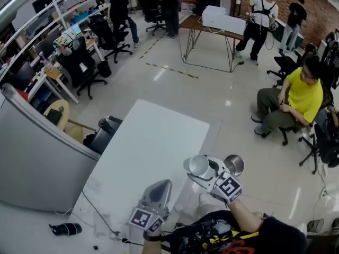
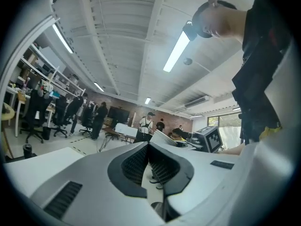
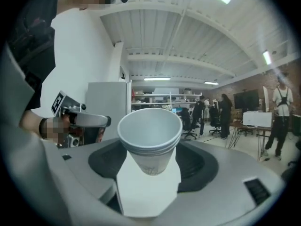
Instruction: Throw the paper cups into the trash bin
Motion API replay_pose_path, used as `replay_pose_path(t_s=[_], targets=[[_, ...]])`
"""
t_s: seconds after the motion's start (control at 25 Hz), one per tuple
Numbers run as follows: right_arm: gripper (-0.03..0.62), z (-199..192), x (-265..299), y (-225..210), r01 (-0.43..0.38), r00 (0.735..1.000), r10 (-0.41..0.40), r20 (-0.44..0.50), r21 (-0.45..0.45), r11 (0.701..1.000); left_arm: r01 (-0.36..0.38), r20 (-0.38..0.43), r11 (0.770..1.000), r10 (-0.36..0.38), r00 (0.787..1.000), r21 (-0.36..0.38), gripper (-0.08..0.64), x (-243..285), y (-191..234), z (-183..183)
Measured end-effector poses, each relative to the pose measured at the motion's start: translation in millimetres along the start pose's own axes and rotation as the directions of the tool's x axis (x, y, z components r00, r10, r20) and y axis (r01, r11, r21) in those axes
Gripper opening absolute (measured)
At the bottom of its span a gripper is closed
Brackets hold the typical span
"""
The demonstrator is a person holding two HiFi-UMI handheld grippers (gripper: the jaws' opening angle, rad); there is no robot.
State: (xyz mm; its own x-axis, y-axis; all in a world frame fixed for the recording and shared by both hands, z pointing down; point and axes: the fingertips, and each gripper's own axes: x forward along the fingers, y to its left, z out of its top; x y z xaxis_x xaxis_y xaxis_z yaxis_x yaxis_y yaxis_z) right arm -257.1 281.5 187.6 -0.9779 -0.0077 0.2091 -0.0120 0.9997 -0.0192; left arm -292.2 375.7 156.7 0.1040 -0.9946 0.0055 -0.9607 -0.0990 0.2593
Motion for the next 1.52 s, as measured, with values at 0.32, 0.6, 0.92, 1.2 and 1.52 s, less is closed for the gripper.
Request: replay_pose_path(t_s=[0.32, 0.6, 0.92, 1.2, 1.52], targets=[[0.334, 7, -96, -63, 0.17, 0.98, -0.175, 0.096, 0.052, 0.984, 0.152, -0.033, 0.988, -0.151, 0.988, 0.028, 0.001, 67, -75, -14], [0.334, 10, -176, -100, 0.172, 0.973, -0.174, 0.15, 0.028, 0.985, 0.15, -0.039, 0.988, -0.148, 0.988, 0.034, 0.001, 117, -141, -22], [0.334, -7, -322, -156, 0.313, 0.934, -0.316, 0.169, 0.043, 0.949, 0.331, -0.041, 0.943, -0.329, 0.943, 0.029, 0.001, 199, -267, -45], [0.333, -11, -374, -183, 0.437, 0.876, -0.447, 0.179, 0.097, 0.894, 0.412, -0.102, 0.91, -0.406, 0.908, 0.051, 0.001, 239, -289, -58], [0.333, -14, -376, -221, 0.506, 0.84, -0.516, 0.169, 0.1, 0.857, 0.492, -0.099, 0.868, -0.484, 0.869, 0.074, 0.001, 300, -287, -55]])
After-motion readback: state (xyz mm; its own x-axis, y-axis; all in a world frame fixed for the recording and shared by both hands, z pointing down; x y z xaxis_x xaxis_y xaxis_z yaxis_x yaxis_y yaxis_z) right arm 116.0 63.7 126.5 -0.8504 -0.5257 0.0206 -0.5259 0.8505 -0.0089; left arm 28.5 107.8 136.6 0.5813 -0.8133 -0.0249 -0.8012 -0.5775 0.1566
